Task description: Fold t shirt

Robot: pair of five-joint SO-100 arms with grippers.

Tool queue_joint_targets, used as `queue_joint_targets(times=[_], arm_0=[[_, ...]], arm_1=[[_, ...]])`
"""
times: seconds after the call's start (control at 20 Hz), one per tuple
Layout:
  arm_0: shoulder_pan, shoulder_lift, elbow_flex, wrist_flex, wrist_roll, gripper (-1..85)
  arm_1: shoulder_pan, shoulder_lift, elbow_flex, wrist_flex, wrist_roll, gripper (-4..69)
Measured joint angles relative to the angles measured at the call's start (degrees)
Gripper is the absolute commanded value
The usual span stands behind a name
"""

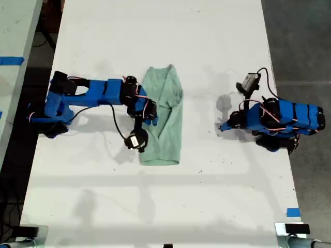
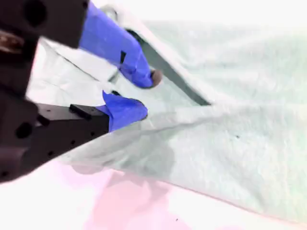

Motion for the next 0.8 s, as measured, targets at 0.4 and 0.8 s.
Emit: queue_joint_targets(times=[0.4,0.8], arm_0=[[-11.43,44.21,34.01,-4.75,2.37,0.0],[-11.07,87.45,101.51,-37.79,1.85,0.0]], arm_1=[[-0.26,0.0,0.0,0.0,0.0,-1.4],[-0.26,0.0,0.0,0.0,0.0,-1.4]])
